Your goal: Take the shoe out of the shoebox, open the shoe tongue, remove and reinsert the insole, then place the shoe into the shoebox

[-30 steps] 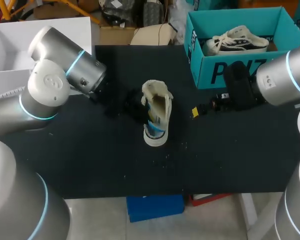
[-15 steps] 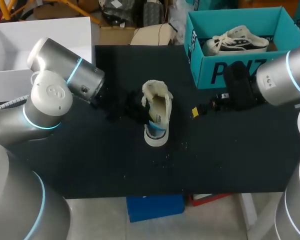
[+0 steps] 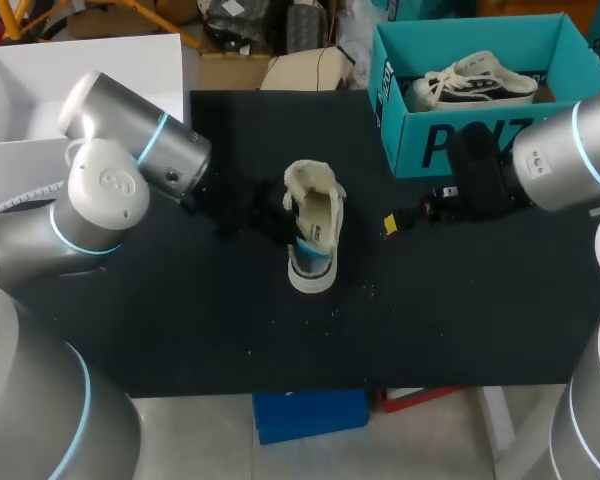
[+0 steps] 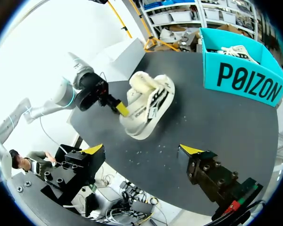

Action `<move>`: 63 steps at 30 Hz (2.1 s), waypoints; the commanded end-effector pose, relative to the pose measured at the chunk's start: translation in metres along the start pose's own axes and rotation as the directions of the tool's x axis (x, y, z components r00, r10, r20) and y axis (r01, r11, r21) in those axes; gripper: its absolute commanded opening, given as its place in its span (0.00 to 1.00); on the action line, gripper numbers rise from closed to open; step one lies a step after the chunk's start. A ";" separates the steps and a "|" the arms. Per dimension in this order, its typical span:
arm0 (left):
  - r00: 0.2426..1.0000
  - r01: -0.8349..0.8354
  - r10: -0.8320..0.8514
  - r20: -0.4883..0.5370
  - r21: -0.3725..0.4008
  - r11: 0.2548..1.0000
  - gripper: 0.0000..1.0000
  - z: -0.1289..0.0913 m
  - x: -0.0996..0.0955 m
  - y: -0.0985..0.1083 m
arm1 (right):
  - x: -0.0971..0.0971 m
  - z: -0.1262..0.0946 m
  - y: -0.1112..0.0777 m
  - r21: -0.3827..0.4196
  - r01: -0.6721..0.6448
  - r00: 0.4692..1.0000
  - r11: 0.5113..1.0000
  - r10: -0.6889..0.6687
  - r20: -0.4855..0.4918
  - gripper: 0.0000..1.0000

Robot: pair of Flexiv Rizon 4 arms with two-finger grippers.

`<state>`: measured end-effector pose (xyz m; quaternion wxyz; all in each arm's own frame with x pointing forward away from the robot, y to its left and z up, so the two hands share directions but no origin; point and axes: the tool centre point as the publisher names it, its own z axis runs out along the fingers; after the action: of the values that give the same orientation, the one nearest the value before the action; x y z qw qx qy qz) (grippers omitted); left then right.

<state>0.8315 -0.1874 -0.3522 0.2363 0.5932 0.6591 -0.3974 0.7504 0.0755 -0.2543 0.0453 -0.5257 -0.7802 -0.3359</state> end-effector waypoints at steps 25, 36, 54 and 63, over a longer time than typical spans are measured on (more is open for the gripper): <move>0.972 -0.061 0.055 -0.227 -0.022 0.998 0.00 0.030 0.011 0.006 | 0.001 0.001 0.001 0.002 0.000 1.000 1.000 0.000 0.003 1.00; 0.927 -0.107 0.120 -0.356 0.058 0.993 0.87 -0.001 0.009 -0.009 | 0.001 0.001 0.001 0.002 0.000 1.000 1.000 0.000 0.003 1.00; 0.777 -0.278 0.246 -0.579 0.035 0.960 0.00 0.010 0.003 -0.005 | 0.001 0.001 0.001 0.002 0.000 1.000 1.000 0.000 0.003 1.00; 0.716 -0.276 0.218 -0.663 0.017 0.961 0.00 0.019 0.020 0.001 | 0.001 0.001 0.001 0.002 0.000 1.000 1.000 0.000 0.003 1.00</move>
<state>0.8240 -0.1851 -0.3741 0.0758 0.7656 0.6283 -0.1152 0.7504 0.0755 -0.2543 0.0453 -0.5258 -0.7802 -0.3359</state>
